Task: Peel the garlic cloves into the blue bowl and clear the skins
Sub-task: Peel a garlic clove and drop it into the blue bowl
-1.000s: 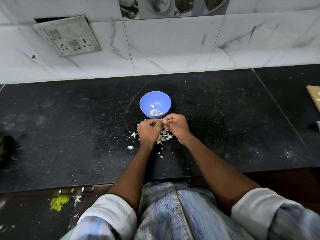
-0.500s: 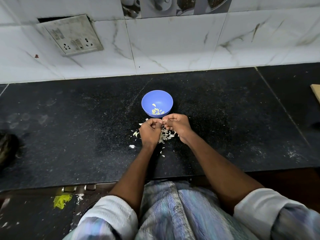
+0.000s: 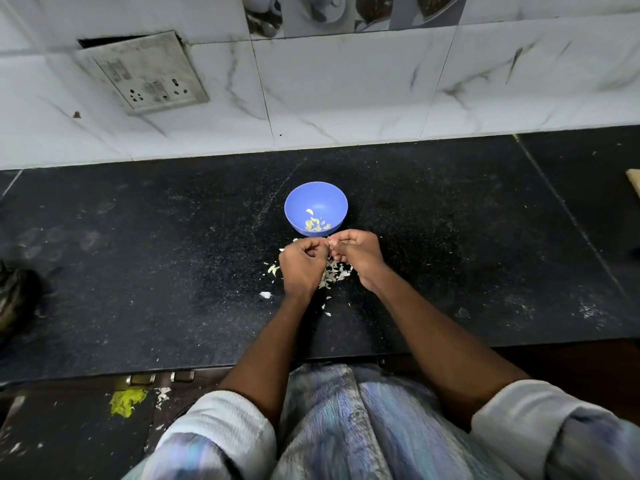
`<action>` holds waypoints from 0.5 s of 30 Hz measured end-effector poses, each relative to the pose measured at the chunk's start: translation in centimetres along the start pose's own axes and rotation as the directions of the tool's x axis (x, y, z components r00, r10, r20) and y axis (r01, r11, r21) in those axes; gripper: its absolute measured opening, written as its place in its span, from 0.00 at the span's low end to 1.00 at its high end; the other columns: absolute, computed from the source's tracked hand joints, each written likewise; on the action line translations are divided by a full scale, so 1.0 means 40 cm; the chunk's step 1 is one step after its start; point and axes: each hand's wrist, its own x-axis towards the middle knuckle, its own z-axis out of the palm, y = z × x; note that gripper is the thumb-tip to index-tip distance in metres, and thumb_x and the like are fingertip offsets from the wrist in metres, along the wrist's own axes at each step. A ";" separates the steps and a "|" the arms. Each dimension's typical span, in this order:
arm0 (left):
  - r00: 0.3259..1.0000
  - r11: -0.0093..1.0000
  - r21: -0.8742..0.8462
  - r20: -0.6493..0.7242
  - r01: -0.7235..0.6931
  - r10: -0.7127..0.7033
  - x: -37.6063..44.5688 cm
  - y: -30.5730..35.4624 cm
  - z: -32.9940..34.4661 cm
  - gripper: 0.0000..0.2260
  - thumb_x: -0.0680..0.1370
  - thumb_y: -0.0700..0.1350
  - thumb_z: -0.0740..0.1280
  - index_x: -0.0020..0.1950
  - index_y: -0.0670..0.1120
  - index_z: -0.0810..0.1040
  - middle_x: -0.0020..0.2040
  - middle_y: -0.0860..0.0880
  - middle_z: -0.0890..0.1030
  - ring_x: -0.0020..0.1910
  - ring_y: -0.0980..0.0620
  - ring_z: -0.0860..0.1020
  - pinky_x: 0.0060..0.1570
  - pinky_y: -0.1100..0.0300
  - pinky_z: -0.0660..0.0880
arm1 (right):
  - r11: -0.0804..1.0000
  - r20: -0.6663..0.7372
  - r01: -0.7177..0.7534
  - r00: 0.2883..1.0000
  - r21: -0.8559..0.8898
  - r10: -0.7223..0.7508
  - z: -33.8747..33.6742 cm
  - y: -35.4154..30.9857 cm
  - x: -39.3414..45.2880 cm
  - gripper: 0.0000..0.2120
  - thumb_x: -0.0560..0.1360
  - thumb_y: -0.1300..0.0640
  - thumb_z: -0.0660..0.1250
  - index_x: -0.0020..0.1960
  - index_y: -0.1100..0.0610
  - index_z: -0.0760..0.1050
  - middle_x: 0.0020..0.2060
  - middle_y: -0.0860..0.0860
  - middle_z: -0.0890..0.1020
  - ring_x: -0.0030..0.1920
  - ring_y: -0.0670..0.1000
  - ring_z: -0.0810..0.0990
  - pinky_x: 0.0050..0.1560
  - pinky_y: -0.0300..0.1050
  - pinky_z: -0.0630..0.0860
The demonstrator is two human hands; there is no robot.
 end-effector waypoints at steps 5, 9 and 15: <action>1.000 0.999 -0.028 -0.002 -0.031 0.031 -0.009 0.018 -0.004 0.03 0.76 0.42 0.76 0.42 0.47 0.88 0.34 0.53 0.85 0.35 0.49 0.84 0.38 0.50 0.83 | 0.999 -0.002 -0.038 0.999 0.030 0.038 0.004 0.000 0.001 0.04 0.78 0.69 0.70 0.51 0.66 0.82 0.36 0.56 0.84 0.33 0.47 0.79 0.40 0.42 0.78; 0.997 0.998 -0.017 -0.035 -0.065 0.064 -0.003 0.008 0.001 0.08 0.74 0.44 0.75 0.36 0.42 0.85 0.32 0.46 0.82 0.32 0.46 0.79 0.35 0.47 0.78 | 0.991 0.010 -0.073 0.997 0.110 0.072 0.012 -0.001 -0.001 0.03 0.78 0.68 0.70 0.50 0.65 0.82 0.39 0.58 0.84 0.35 0.49 0.78 0.42 0.44 0.77; 0.996 0.996 -0.046 -0.062 -0.070 0.067 -0.003 0.003 0.002 0.05 0.75 0.44 0.74 0.40 0.45 0.88 0.35 0.50 0.85 0.37 0.45 0.83 0.39 0.51 0.80 | 0.980 0.050 -0.092 0.995 0.177 0.084 0.011 -0.007 -0.005 0.04 0.78 0.68 0.69 0.50 0.63 0.82 0.37 0.57 0.83 0.34 0.48 0.78 0.42 0.44 0.77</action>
